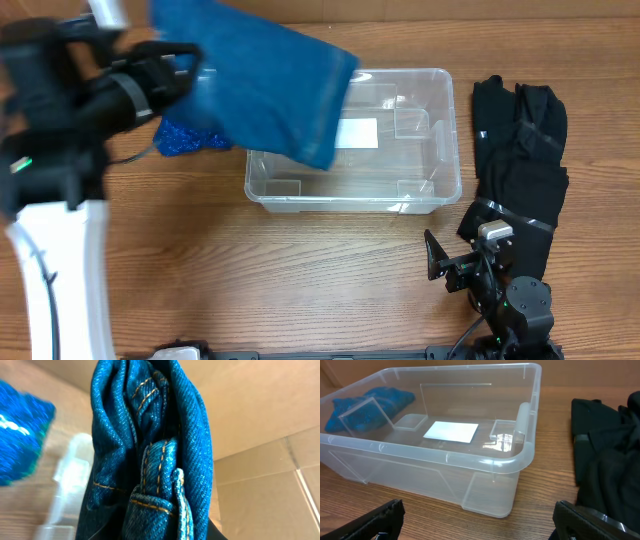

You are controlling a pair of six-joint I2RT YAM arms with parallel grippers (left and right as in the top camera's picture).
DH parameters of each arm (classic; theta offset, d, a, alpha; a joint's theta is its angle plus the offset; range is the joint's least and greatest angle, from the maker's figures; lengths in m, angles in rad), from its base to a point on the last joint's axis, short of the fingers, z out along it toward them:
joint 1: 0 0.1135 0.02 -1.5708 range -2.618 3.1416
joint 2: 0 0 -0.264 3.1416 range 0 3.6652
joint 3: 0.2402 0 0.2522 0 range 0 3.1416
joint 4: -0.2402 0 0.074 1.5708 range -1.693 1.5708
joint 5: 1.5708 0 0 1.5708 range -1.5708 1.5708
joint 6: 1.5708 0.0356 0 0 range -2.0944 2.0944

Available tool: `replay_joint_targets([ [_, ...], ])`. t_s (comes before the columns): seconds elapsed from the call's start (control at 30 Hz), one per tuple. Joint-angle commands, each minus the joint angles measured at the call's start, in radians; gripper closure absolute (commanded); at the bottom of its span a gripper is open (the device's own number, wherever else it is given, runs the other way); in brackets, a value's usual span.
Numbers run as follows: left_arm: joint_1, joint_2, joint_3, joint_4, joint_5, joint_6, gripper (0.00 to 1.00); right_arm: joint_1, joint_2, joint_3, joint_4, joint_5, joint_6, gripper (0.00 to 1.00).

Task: Pack container
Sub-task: 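Grasp the folded blue denim with the left gripper and place it in the bin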

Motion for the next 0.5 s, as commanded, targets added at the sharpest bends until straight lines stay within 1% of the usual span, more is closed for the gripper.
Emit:
replay_joint_targets([
  [0.0,-0.254,0.131,0.024,0.1,-0.304,-0.21,0.96,-0.006,-0.007,-0.007,0.0,-0.001,0.005,0.0],
  [0.03,-0.318,0.192,0.024,0.118,-0.377,-0.246,0.96,-0.006,-0.007,-0.007,0.0,-0.001,0.005,0.0],
  [0.07,-0.354,0.238,0.024,0.124,-0.414,-0.291,0.96,-0.006,-0.007,-0.007,0.0,-0.001,0.005,0.0],
  [0.13,-0.432,0.354,0.024,0.17,-0.408,-0.391,0.96,-0.006,-0.007,-0.007,0.0,-0.001,0.005,0.0],
  [0.2,-0.494,0.444,0.024,0.211,-0.426,-0.406,0.96,-0.006,-0.007,-0.007,0.0,-0.001,0.005,0.0],
  [0.27,-0.526,0.494,0.024,0.212,-0.493,-0.392,0.96,-0.006,-0.007,-0.007,0.0,-0.001,0.005,0.0],
  [0.3,-0.528,0.5,0.024,0.209,-0.491,-0.341,0.8,-0.006,-0.007,-0.007,0.0,-0.001,0.005,0.0],
  [0.33,-0.528,0.495,0.024,0.201,-0.475,-0.263,0.66,-0.006,-0.007,-0.007,0.0,-0.001,0.005,0.0],
  [0.37,-0.515,0.469,0.025,0.171,-0.465,-0.177,0.49,-0.006,-0.007,-0.007,0.0,-0.001,0.005,0.0],
  [0.4,-0.495,0.436,0.025,0.135,-0.467,-0.116,0.42,-0.006,-0.007,-0.007,0.0,-0.001,0.005,0.0],
  [0.43,-0.456,0.385,0.025,0.092,-0.47,-0.022,0.28,-0.006,-0.007,-0.007,0.0,-0.001,0.005,0.0],
  [0.47,-0.404,0.338,0.025,0.044,-0.485,0.058,0.2,-0.006,-0.007,-0.007,0.0,-0.001,0.005,0.0],
])
